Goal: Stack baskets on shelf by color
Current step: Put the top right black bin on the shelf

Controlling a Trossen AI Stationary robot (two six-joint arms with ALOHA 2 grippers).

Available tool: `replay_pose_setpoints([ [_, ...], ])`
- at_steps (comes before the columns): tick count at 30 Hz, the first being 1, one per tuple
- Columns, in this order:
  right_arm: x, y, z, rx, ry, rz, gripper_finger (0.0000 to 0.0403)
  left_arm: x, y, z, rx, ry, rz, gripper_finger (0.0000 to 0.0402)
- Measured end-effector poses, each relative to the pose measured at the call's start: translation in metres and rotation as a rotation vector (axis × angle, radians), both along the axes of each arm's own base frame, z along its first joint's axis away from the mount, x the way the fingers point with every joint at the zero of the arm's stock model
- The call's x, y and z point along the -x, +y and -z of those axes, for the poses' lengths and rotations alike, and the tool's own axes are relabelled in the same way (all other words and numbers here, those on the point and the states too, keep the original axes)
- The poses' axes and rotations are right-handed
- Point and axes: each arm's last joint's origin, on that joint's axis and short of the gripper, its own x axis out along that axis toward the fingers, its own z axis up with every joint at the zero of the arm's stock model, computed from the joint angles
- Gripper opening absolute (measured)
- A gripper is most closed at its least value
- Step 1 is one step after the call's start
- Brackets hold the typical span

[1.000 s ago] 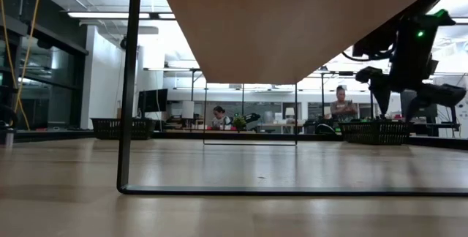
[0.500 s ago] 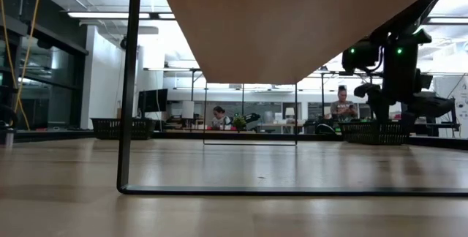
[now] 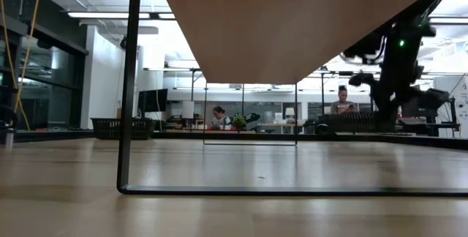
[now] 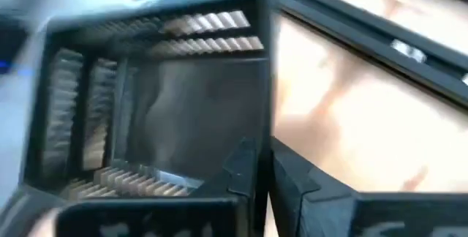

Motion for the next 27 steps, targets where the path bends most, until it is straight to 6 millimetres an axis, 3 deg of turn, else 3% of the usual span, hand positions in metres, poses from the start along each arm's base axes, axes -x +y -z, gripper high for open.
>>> replay_pose_setpoints([
  [3,0.001,0.006,-0.027,0.144,-0.017,-0.071,0.0006,0.000,0.000,0.000,-0.012,0.003,0.001,0.0000],
  [7,0.002,0.018,-0.084,0.379,-0.035,-0.233,0.0004,0.000,0.000,0.000,-0.013,0.004,0.000,0.0000],
  [12,-0.003,0.043,-0.168,0.647,-0.133,-0.696,0.0002,0.000,0.000,0.000,-0.011,0.004,0.023,0.0000],
  [15,-0.011,0.065,-0.205,0.701,-0.245,-0.917,0.0001,0.000,-0.001,0.000,-0.010,0.004,0.031,0.0000],
  [19,-0.034,0.100,-0.231,0.637,-0.275,-1.082,0.0001,0.000,-0.001,0.000,-0.010,0.004,0.029,0.0000],
  [27,-0.088,0.181,-0.241,0.294,-0.221,-1.304,0.0000,0.000,0.000,0.000,-0.011,0.005,0.023,0.0000],
])
